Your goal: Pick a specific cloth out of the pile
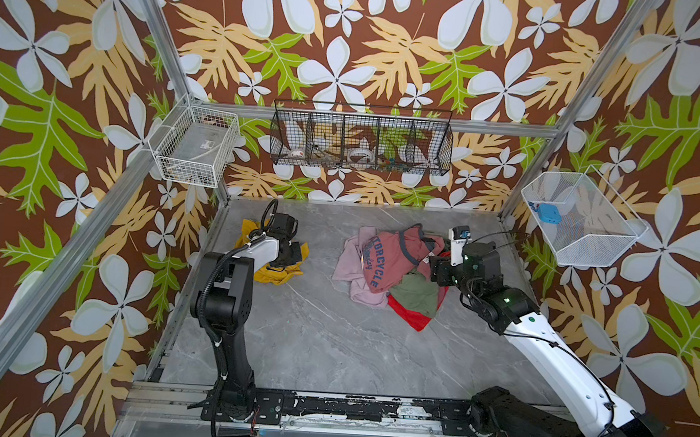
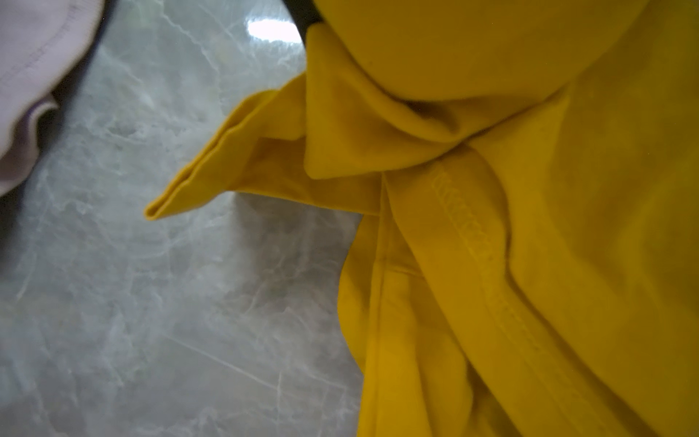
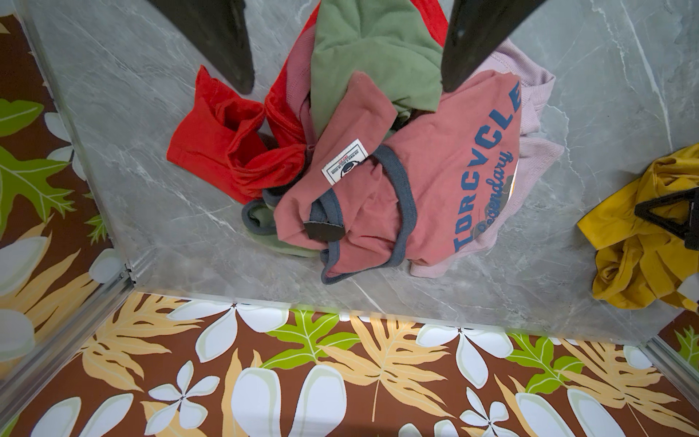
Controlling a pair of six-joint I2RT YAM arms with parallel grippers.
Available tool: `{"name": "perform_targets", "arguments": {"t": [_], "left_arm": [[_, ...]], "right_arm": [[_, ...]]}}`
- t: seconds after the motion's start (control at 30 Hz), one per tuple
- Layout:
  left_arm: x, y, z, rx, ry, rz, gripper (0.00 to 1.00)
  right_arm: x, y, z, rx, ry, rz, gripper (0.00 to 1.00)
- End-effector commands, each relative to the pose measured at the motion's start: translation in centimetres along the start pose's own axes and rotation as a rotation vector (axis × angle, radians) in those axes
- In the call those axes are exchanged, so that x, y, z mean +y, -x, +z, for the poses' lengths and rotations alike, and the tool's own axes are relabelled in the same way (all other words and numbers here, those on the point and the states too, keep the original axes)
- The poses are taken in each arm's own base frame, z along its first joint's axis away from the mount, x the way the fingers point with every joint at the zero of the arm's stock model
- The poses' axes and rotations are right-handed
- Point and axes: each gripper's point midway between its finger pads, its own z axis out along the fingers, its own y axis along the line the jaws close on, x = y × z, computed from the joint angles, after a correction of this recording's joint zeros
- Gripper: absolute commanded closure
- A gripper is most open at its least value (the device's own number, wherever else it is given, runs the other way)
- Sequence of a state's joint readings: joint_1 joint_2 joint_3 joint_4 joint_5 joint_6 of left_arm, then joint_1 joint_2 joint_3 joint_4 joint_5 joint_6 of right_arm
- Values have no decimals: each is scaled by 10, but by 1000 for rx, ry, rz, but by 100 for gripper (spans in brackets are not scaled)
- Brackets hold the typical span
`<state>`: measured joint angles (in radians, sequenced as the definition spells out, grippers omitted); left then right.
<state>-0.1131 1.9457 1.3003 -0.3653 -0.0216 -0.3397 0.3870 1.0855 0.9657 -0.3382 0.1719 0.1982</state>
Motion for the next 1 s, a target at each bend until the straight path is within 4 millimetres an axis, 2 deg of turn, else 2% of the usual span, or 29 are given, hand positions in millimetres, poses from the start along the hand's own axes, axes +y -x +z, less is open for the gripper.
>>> {"name": "perform_targets", "arguments": {"t": [0.0,0.47,0.67,0.8,0.87,0.97], "left_arm": [[-7,10,4,-23,-26,-20,88],[-10,35,19,-53,3,-28,88],[-14,37,23,-45,-16,-46,85],[-17,35,18,-54,-42,-59,83],[-18,34,14,-56,-52,-61,78],[-24,31,9,-53,-92,-58,62]], "right_arm": [[-7,1,-3,-7,-35,5,22],[-19,-10,-8,-15,-88,-1,21],[-22,-12,-11,-20,-102,-7,20],[-21,-14,-10,-20,-96,-4,20],[-20,-15,-8,-18,-93,-5,20],[-19,-14,-7,-19,-88,-6,20]]}}
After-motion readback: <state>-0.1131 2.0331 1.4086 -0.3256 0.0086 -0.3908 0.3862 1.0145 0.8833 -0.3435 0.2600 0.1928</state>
